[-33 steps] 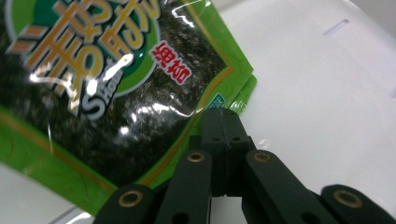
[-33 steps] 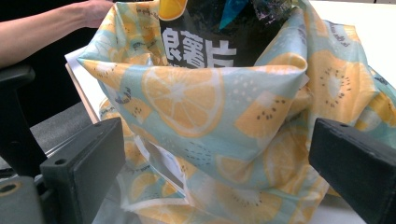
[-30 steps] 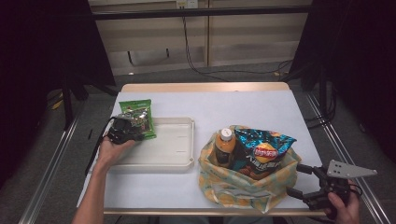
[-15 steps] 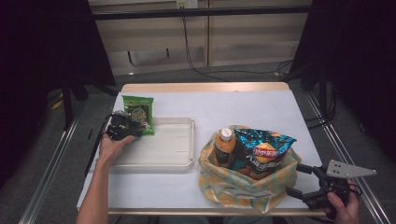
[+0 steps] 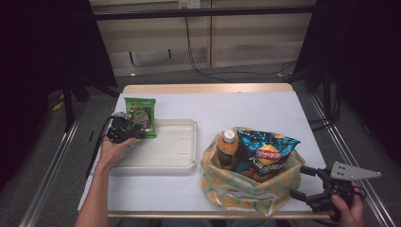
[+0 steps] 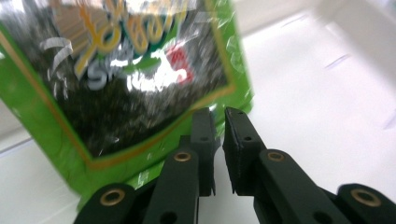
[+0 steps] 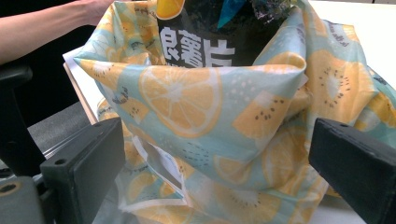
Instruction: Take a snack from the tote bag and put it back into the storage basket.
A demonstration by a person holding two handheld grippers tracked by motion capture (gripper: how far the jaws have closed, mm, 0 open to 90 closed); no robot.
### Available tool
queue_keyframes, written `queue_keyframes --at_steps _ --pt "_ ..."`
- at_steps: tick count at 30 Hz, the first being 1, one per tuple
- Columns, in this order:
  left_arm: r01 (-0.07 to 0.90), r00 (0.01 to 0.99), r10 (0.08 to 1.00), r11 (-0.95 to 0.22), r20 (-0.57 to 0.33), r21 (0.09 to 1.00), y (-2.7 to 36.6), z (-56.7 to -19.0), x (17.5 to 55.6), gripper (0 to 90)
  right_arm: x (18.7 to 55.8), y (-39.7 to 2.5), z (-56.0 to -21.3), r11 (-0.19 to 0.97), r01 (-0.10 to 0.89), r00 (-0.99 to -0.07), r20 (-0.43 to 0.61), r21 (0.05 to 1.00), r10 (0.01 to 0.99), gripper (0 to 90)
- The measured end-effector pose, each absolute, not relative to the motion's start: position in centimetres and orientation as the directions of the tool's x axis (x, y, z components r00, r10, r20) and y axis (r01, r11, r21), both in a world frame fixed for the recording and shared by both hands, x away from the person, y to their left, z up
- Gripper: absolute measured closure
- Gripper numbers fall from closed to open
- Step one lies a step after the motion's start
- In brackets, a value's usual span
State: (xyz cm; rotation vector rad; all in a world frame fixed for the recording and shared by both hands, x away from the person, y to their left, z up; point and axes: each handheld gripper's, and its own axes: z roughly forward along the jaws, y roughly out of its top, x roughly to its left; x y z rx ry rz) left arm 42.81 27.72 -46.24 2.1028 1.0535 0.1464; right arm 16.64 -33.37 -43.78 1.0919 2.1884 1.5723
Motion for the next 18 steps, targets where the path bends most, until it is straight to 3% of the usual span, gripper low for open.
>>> queue_keyframes --at_steps 8,14,18 --pt "0.612 0.655 0.72 -0.329 -0.227 0.72 28.4 -45.2 41.3 77.1 16.6 -33.3 -43.7 0.144 0.431 -0.697 0.227 0.891 0.681 3.2" --pt "0.554 0.687 0.693 -0.306 -0.218 0.774 29.0 -44.2 39.7 64.9 16.6 -33.4 -43.7 0.141 0.428 -0.696 0.225 0.893 0.682 3.2" --pt "0.514 0.695 0.692 -0.284 -0.198 0.81 29.6 -43.7 38.2 61.3 16.6 -33.4 -43.7 0.142 0.427 -0.695 0.223 0.893 0.684 3.3"
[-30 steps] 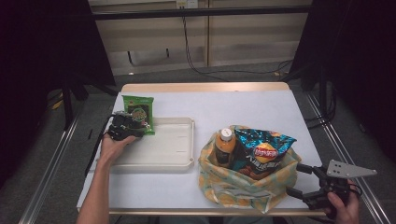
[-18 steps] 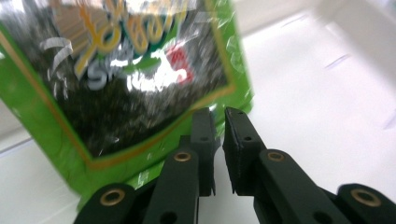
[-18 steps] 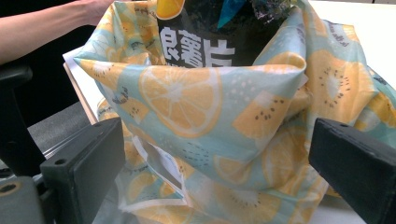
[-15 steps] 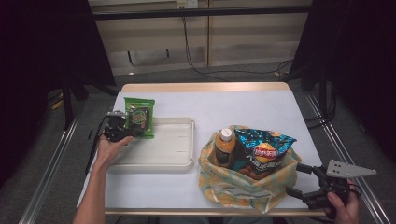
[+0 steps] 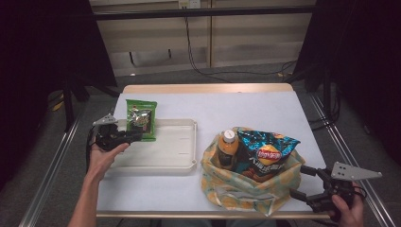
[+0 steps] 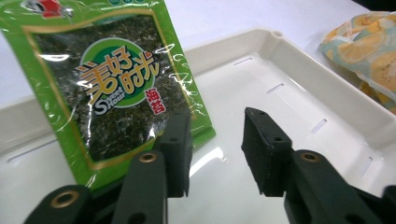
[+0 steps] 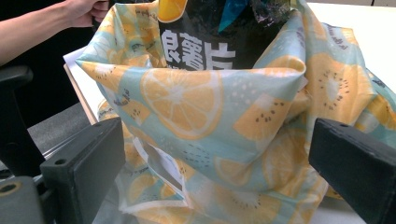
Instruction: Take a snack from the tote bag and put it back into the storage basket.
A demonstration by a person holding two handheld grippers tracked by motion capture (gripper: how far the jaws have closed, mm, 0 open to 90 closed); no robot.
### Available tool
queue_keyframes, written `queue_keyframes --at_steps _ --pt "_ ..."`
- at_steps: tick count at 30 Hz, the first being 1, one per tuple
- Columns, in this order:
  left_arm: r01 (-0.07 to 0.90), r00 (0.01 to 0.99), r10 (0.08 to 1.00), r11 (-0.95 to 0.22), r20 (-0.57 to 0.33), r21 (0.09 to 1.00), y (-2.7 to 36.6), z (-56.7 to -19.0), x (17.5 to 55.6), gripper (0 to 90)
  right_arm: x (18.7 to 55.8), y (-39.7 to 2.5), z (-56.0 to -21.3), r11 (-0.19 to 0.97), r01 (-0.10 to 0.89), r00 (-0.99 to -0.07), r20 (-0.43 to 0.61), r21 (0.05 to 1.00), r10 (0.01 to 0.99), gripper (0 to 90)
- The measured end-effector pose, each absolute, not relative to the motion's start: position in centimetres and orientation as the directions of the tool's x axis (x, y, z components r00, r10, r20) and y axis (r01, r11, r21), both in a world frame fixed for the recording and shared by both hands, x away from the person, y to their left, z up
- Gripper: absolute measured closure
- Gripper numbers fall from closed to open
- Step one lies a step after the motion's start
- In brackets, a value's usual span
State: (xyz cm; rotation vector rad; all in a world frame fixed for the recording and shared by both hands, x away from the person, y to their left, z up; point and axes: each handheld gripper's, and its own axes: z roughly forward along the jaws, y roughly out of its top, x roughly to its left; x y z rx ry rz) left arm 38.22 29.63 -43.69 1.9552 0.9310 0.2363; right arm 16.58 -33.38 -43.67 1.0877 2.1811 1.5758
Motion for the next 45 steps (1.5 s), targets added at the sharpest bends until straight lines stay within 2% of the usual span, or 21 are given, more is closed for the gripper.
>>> queue_keyframes --at_steps 3,10,15,18,40,45 --pt "0.515 0.679 0.706 -0.264 -0.2 0.816 30.1 -43.6 37.6 53.0 16.5 -33.5 -43.6 0.136 0.426 -0.687 0.222 0.895 0.692 3.6" --pt "0.506 0.679 0.704 -0.243 -0.208 0.828 30.9 -43.5 35.7 41.8 16.6 -33.5 -43.5 0.125 0.421 -0.682 0.222 0.899 0.697 3.7" --pt "0.489 0.669 0.716 -0.222 -0.199 0.844 31.3 -43.1 33.9 35.8 16.6 -33.6 -43.5 0.123 0.419 -0.68 0.221 0.9 0.699 3.7" --pt "0.475 0.661 0.733 -0.245 -0.159 0.845 31.1 -43.0 32.6 33.1 16.7 -33.7 -43.3 0.12 0.415 -0.679 0.219 0.902 0.701 3.7" --pt "0.381 0.723 0.683 -0.265 -0.107 0.886 27.8 -41.0 24.4 29.8 16.8 -33.8 -43.2 0.105 0.408 -0.675 0.222 0.907 0.704 3.5" --pt "0.348 0.759 0.641 -0.253 -0.114 0.903 26.1 -40.2 23.4 29.6 16.9 -33.7 -43.0 0.101 0.402 -0.674 0.22 0.91 0.705 3.4"
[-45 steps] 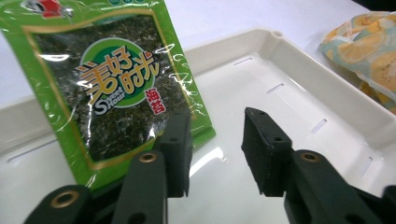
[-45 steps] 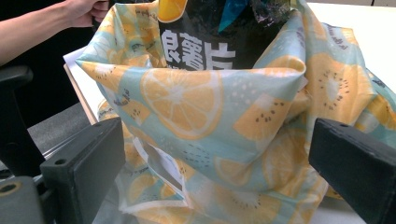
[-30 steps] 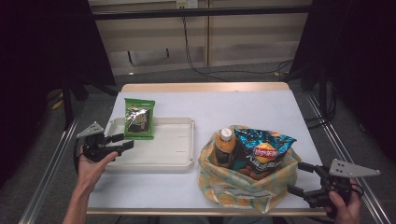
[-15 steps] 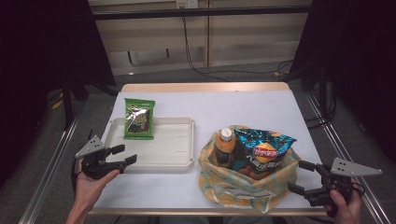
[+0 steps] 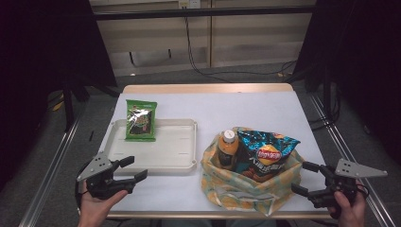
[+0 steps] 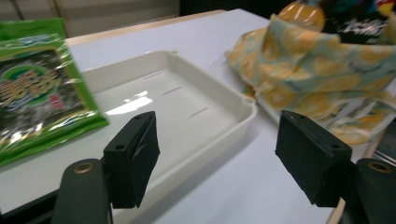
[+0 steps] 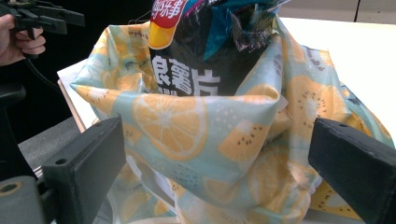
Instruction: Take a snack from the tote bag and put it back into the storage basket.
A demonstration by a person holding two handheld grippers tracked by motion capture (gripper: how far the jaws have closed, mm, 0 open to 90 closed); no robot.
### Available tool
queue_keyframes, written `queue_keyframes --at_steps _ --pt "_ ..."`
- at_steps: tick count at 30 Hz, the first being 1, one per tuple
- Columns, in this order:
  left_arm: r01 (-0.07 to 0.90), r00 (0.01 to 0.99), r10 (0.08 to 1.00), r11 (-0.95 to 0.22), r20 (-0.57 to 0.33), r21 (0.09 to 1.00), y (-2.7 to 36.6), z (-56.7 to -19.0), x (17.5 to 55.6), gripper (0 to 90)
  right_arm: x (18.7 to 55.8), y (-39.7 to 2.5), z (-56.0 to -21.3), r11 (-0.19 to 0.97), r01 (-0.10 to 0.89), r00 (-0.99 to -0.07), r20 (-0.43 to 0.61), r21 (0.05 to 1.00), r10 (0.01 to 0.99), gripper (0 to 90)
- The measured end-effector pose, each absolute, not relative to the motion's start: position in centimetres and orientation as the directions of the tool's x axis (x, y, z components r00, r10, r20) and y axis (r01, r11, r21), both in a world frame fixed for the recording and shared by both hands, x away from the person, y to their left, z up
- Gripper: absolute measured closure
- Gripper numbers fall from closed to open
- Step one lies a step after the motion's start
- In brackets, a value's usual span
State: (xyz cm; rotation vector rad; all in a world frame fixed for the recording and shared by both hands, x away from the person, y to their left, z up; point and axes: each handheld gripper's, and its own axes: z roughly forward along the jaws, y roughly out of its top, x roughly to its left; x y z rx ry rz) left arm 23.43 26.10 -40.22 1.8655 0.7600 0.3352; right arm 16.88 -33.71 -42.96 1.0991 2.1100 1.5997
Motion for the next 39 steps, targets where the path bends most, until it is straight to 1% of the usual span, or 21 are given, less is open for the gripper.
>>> queue_keyframes --at_steps 4,11,18,19,23,28,33,34,37,39 --pt "0.322 0.781 0.614 -0.241 -0.113 0.915 24.3 -40.0 23.5 29.6 17.1 -33.6 -42.4 0.09 0.395 -0.676 0.223 0.914 0.702 3.3" --pt "0.296 0.841 0.526 -0.256 -0.124 0.92 20.8 -39.9 24.2 29.6 17.8 -33.3 -41.7 0.094 0.386 -0.686 0.217 0.918 0.695 4.5" --pt "0.26 0.871 0.481 -0.272 -0.104 0.926 17.1 -38.6 25.3 28.9 18.2 -33.1 -41.3 0.102 0.381 -0.686 0.207 0.919 0.697 9.1" --pt "0.247 0.883 0.458 -0.272 -0.101 0.93 16.4 -38.4 25.6 28.9 18.2 -33.1 -41.4 0.105 0.377 -0.687 0.201 0.92 0.698 9.7" --pt "0.214 0.907 0.412 -0.267 -0.089 0.94 14.4 -37.8 26.3 30.1 18.2 -33.2 -41.7 0.11 0.384 -0.687 0.203 0.917 0.698 12.2" --pt "0.191 0.923 0.375 -0.254 -0.086 0.948 12.1 -37.4 27.0 32.4 18.2 -33.4 -41.9 0.098 0.398 -0.684 0.224 0.912 0.694 12.3" --pt "0.204 0.935 0.338 -0.273 -0.105 0.94 10.6 -37.4 27.9 34.0 18.0 -33.2 -41.9 0.109 0.397 -0.69 0.218 0.911 0.69 11.4" --pt "0.198 0.942 0.321 -0.288 -0.101 0.937 10.4 -37.3 28.1 34.7 17.9 -33.2 -41.9 0.108 0.396 -0.69 0.217 0.912 0.691 11.2" --pt "0.168 0.949 0.306 -0.303 -0.071 0.938 9.4 -36.6 28.5 35.6 17.8 -33.1 -41.9 0.112 0.392 -0.696 0.214 0.913 0.686 9.8" --pt "0.172 0.953 0.29 -0.279 -0.088 0.945 8.8 -36.3 28.9 35.8 17.8 -33.1 -41.9 0.112 0.394 -0.696 0.216 0.912 0.685 9.8"
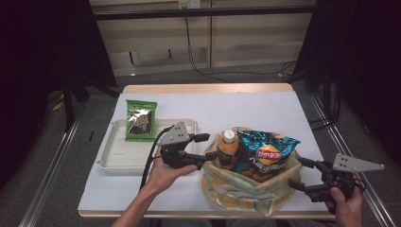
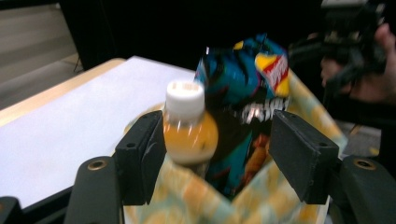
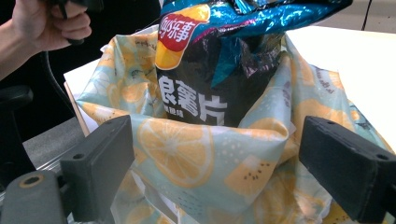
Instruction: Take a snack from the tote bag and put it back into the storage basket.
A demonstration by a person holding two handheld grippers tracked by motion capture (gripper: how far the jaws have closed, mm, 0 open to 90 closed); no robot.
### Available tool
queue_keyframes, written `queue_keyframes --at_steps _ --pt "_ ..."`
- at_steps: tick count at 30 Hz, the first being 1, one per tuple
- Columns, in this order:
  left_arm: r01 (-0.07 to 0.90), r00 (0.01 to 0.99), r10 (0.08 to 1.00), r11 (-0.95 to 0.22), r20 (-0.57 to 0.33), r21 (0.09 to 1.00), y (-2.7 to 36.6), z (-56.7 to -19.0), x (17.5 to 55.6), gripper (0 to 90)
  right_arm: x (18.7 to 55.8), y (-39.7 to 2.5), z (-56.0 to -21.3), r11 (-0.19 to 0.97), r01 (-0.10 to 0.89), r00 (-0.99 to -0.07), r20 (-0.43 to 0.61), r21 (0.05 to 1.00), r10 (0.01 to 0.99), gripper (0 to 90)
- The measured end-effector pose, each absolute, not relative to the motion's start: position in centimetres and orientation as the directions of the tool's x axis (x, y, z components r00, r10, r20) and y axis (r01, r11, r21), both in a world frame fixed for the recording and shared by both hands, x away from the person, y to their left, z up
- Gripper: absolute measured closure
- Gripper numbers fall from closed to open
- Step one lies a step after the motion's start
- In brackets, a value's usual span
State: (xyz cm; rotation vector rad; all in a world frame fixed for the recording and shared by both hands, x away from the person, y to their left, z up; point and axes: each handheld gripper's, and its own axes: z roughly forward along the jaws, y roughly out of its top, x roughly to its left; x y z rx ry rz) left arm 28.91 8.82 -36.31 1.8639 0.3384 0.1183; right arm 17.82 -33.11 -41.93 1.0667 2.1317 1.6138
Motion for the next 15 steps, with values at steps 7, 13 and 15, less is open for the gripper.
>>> queue_keyframes --at_steps 7,13,15 --pt "0.175 0.962 0.256 -0.295 -0.098 0.939 6.3 -36.7 30.7 35.8 17.7 -33.0 -42.2 0.126 0.398 -0.699 0.212 0.909 0.683 8.7" --pt "0.166 0.966 0.24 -0.279 -0.099 0.946 4.6 -36.0 31.7 35.8 17.5 -33.1 -42.2 0.124 0.396 -0.699 0.211 0.91 0.684 8.1" --pt "0.164 0.965 0.242 -0.274 -0.097 0.948 4.2 -35.7 31.9 35.7 17.5 -33.1 -42.2 0.124 0.398 -0.696 0.211 0.909 0.686 7.8"
